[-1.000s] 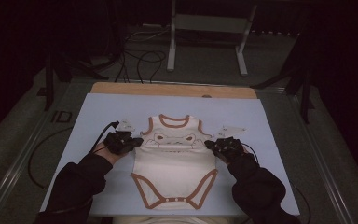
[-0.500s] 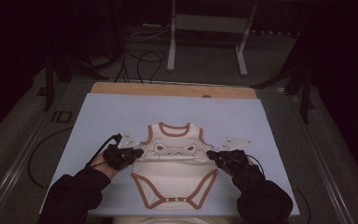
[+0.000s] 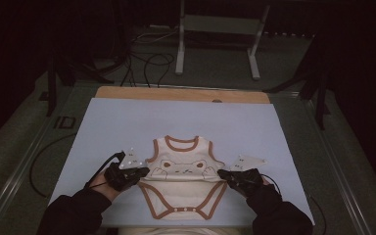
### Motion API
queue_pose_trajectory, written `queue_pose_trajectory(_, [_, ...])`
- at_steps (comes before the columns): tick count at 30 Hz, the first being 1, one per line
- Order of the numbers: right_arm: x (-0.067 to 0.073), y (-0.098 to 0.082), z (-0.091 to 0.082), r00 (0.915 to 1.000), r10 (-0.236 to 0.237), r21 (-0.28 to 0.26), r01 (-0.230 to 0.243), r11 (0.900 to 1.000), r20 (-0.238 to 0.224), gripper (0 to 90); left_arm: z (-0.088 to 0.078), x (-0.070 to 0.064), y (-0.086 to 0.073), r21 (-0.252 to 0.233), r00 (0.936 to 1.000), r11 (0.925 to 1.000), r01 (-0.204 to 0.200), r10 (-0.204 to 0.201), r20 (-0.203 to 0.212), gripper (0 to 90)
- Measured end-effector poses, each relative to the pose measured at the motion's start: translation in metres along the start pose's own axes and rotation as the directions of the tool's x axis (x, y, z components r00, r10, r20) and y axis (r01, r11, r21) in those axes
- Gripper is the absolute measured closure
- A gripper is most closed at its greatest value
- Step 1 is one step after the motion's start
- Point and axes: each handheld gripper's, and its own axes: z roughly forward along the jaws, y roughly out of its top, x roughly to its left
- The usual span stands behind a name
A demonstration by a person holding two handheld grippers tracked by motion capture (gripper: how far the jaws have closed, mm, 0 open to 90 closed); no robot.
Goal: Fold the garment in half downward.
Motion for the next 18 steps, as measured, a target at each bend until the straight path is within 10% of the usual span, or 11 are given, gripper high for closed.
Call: queue_pose_trajectory(18, [0.022,-0.024,-0.011,0.9993,-0.003,0.045,0.005,0.999,-0.036,89.6,-0.007,-0.034,-0.017,0.009,0.9982,0.9998,-0.019,0.018,0.058,89.5])
